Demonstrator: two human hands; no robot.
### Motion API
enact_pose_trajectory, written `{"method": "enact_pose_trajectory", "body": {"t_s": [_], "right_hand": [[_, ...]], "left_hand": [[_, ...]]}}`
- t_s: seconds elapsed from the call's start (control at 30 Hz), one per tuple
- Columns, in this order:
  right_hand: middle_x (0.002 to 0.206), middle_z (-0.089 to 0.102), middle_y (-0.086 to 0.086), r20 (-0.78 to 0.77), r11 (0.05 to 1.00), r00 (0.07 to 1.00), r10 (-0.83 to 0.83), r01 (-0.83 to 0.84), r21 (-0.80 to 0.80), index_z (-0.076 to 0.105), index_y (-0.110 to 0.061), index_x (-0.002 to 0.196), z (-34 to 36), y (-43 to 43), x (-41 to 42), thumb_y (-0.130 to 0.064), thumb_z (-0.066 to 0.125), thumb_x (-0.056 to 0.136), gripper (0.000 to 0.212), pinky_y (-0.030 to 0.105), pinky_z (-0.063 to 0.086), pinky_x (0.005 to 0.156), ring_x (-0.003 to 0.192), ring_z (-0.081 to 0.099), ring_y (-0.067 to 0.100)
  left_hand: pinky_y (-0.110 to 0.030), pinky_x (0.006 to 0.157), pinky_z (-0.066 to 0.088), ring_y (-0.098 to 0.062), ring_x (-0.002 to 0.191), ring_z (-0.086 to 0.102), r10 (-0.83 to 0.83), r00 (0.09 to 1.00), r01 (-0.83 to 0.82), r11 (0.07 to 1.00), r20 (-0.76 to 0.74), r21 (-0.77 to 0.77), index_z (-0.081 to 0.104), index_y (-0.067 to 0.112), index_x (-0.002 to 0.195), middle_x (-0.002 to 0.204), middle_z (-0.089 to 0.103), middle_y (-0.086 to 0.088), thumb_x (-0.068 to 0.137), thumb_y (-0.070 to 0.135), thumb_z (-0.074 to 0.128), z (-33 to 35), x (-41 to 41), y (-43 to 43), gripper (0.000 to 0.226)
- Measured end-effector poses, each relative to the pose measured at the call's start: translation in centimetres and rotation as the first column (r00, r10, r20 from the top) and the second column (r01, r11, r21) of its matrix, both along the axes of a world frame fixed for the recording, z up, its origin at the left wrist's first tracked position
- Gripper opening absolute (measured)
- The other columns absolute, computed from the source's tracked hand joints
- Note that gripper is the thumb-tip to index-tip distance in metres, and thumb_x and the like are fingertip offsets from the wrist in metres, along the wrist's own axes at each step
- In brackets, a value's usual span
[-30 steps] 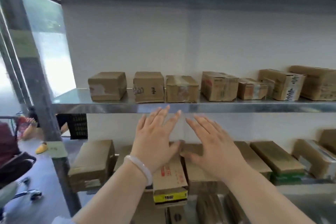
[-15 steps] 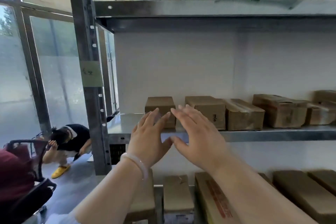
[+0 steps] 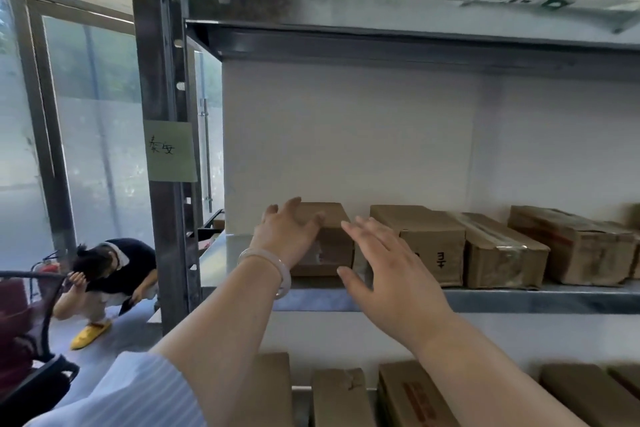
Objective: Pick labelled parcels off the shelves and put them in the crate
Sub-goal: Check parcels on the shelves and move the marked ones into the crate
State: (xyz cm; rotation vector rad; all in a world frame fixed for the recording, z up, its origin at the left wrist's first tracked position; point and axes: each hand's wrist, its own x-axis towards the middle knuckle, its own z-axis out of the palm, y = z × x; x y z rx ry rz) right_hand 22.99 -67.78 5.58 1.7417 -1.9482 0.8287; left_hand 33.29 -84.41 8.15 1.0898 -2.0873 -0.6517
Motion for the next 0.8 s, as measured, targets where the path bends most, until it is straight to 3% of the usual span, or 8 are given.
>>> {"method": "enact_pose_trajectory", "body": {"t_s": [0.1, 0.2, 0.4, 0.5, 0.63, 0.8], "right_hand": [[0.158, 0.021, -0.014, 0.020, 1.000, 0.999, 0.028, -0.028, 0.005, 0.025, -0.036, 0.151, 0.2, -0.6, -0.7, -0.047, 0.047, 0.096, 0.060, 0.024, 0.016, 0.117, 0.146, 0.009, 0.000], [0.158, 0.022, -0.014, 0.041, 0.999, 0.998, 0.043, -0.043, 0.006, 0.025, -0.036, 0.150, 0.4, -0.9, -1.4, -0.046, 0.047, 0.096, 0.059, 0.022, 0.015, 0.116, 0.145, 0.012, 0.000], [0.158, 0.021, -0.015, 0.129, 0.994, 0.985, 0.112, -0.111, -0.017, 0.022, -0.035, 0.152, -0.1, -1.2, -1.6, -0.046, 0.047, 0.097, 0.061, 0.021, 0.016, 0.115, 0.145, 0.011, -0.001], [0.155, 0.021, -0.020, 0.266, 0.984, 0.948, 0.172, -0.152, -0.094, 0.020, -0.034, 0.152, 0.6, -1.8, -1.3, -0.043, 0.050, 0.097, 0.064, 0.019, 0.016, 0.115, 0.140, 0.011, -0.009], [0.156, 0.022, -0.015, 0.521, 0.959, 0.811, 0.267, -0.170, -0.228, 0.019, -0.033, 0.153, 2.2, -2.9, -1.3, -0.041, 0.056, 0.095, 0.069, 0.034, 0.024, 0.118, 0.142, 0.021, 0.001], [0.153, 0.032, -0.007, 0.786, 0.943, 0.523, 0.330, -0.220, -0.250, 0.029, -0.046, 0.147, 3.4, -4.1, -1.1, -0.053, 0.059, 0.088, 0.067, 0.041, 0.032, 0.115, 0.135, 0.037, 0.009]], "left_hand": [[-0.036, 0.107, 0.039, -0.029, 0.132, 0.047, -0.027, 1.000, 0.026, 0.994, 0.007, 0.104, 0.040, 0.025, 0.148, 0.147, 0.048, -0.007, 0.091, 0.061, 0.050, -0.1, -0.6, -1.0, 0.068], [-0.037, 0.107, 0.041, -0.025, 0.128, 0.051, -0.027, 0.996, 0.040, 0.989, -0.090, 0.139, 0.045, 0.026, 0.145, 0.144, 0.053, -0.001, 0.090, 0.054, 0.058, -0.2, -0.6, -1.0, 0.063], [-0.032, 0.105, 0.044, -0.015, 0.121, 0.055, -0.005, 0.932, 0.016, 1.000, -0.362, 0.027, 0.051, 0.034, 0.139, 0.135, 0.059, 0.005, 0.086, 0.042, 0.069, -1.9, 0.8, 1.3, 0.056], [-0.033, 0.102, 0.047, -0.011, 0.118, 0.056, -0.037, 0.873, 0.018, 0.999, -0.487, -0.043, 0.049, 0.041, 0.138, 0.132, 0.058, 0.009, 0.085, 0.042, 0.070, -2.5, 1.7, 1.9, 0.057], [-0.029, 0.103, 0.046, -0.007, 0.123, 0.050, -0.098, 0.853, 0.011, 0.985, -0.513, -0.170, 0.045, 0.045, 0.140, 0.136, 0.051, 0.014, 0.087, 0.043, 0.070, -1.8, 2.5, 2.7, 0.059], [-0.028, 0.104, 0.045, -0.005, 0.126, 0.047, -0.144, 0.799, 0.044, 0.982, -0.584, -0.181, 0.044, 0.044, 0.140, 0.138, 0.048, 0.012, 0.088, 0.040, 0.068, -1.3, 2.7, 3.6, 0.057]]}}
